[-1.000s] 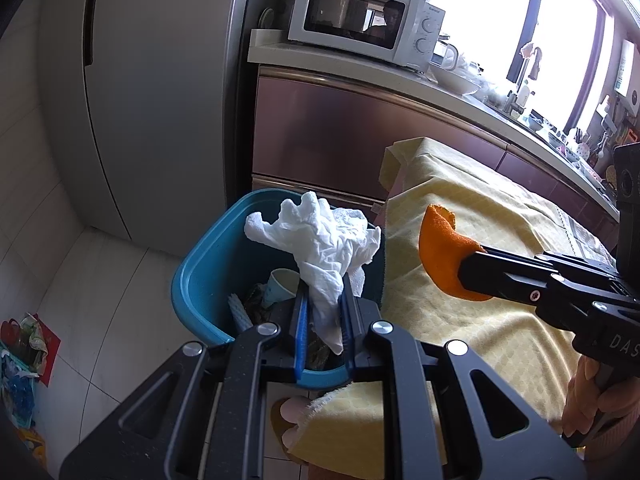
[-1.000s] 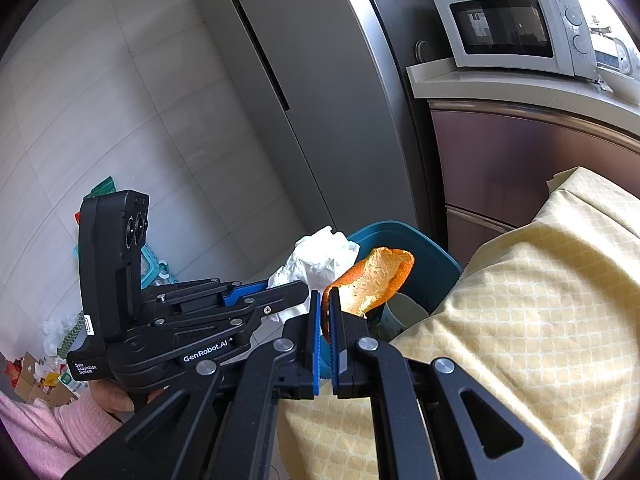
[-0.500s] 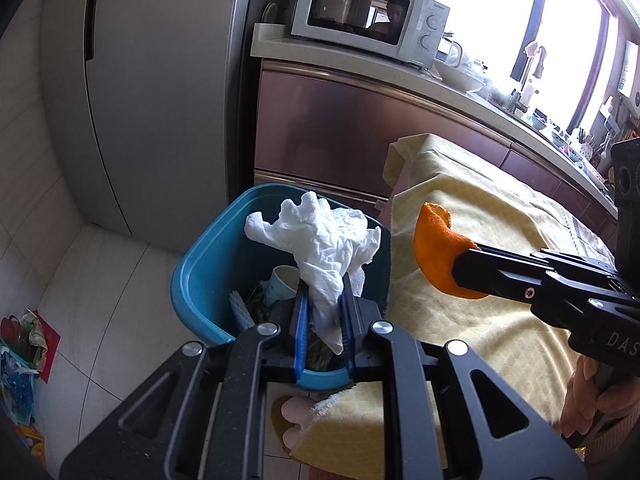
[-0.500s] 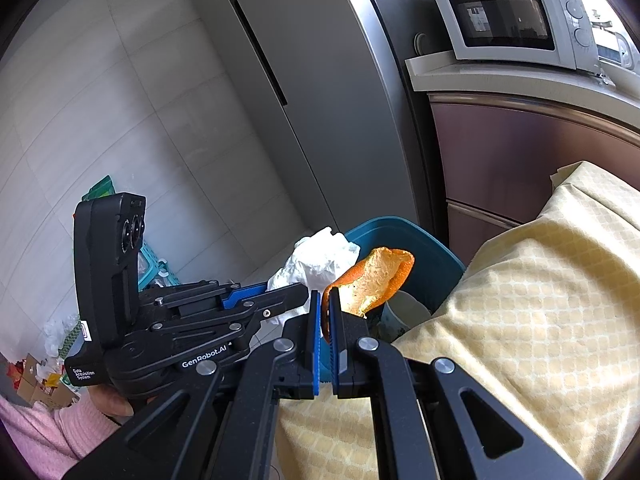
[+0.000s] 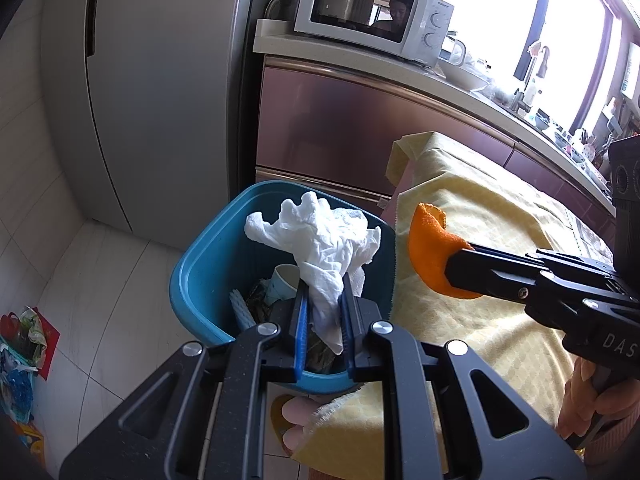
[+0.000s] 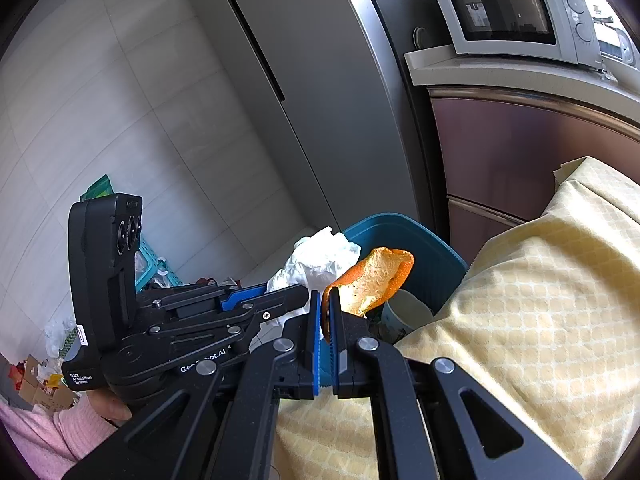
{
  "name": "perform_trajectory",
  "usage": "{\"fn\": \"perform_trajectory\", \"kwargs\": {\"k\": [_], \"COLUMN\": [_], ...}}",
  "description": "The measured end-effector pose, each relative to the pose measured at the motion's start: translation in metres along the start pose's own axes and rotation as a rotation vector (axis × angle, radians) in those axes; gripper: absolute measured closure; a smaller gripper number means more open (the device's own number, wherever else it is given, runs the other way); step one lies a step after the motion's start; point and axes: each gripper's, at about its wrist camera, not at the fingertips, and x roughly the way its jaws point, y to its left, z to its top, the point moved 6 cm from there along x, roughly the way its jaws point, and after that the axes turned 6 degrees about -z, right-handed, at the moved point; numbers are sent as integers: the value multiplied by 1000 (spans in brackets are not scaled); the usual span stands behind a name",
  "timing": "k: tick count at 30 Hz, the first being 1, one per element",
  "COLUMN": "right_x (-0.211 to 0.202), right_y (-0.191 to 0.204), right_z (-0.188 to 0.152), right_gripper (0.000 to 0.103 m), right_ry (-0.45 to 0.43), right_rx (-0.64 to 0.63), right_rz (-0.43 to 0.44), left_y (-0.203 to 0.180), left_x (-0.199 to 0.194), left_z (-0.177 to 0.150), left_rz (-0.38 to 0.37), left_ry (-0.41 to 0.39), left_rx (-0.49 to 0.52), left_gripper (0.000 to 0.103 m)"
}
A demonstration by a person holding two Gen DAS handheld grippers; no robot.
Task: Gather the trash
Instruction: 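Lower the tissue and orange peel over the teal bin opening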
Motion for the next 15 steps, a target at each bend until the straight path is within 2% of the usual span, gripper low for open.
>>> {"fn": "perform_trajectory", "kwargs": {"k": [15], "right_x": [9], "right_y": [1], "right_z": [2], "right_gripper": [100], "right_ry": [21], "right_rx": [3], "right_rz": [-8], "left_y": [6], "left_x": [14], "left_z": [-2], "left_rz": [12], "left_ry": [23], "left_rx": [-16], "left_gripper": [88]}}
